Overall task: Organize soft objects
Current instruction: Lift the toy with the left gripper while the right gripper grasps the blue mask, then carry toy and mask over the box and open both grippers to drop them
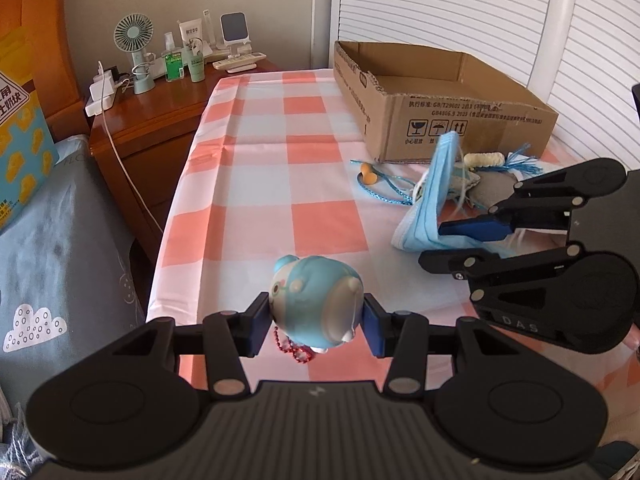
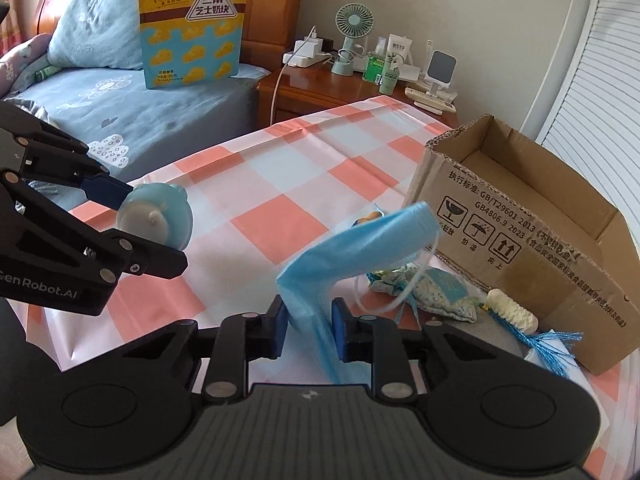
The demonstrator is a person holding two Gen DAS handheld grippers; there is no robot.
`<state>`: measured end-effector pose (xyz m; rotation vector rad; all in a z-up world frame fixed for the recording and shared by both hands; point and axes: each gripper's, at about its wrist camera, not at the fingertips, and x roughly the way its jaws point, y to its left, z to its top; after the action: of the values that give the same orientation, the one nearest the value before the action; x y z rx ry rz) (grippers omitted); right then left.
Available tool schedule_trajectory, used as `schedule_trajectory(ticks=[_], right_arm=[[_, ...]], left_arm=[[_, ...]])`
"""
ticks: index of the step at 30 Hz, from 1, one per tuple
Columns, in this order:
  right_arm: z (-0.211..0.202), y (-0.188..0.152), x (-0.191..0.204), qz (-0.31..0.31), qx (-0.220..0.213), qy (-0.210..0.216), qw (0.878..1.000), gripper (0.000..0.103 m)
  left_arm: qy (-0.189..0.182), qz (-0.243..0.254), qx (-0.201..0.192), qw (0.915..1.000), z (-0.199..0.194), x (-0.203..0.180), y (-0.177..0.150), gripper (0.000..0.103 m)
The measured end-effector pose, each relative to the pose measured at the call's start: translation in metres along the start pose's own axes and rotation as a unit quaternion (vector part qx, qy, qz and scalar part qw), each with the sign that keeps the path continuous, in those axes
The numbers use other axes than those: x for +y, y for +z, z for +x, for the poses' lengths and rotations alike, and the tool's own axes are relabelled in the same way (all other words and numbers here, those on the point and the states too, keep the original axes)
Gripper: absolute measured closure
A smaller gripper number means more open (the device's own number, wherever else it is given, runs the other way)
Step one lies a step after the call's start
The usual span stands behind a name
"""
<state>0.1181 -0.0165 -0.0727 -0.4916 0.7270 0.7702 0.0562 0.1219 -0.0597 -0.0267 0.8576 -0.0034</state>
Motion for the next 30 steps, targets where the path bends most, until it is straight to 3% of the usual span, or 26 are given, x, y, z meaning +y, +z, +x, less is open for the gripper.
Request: schedule_trajectory(ticks=[4,11,30], right_arm=[[-0.008,0.001,-0.013,0.043,-0.008,0.008,0.999,0.087],[-0.024,0.002,-0.036,0.105,-0.016,0.032,0.994,0.090],[-0.112,0.007,-0.071,0.135,-0.071,0.020,0.988,0.090]], left_arm=[[-0.004,0.006,-0.003,1.0000,0.000,-0.002,0.003,0.056],[-0.016,0.017,-0.003,0.9997,-0.002,-0.005,0.009,0.056],[-0.049,0.093,-0.022,0.9942,-0.024,-0.031,0.050,0.056]])
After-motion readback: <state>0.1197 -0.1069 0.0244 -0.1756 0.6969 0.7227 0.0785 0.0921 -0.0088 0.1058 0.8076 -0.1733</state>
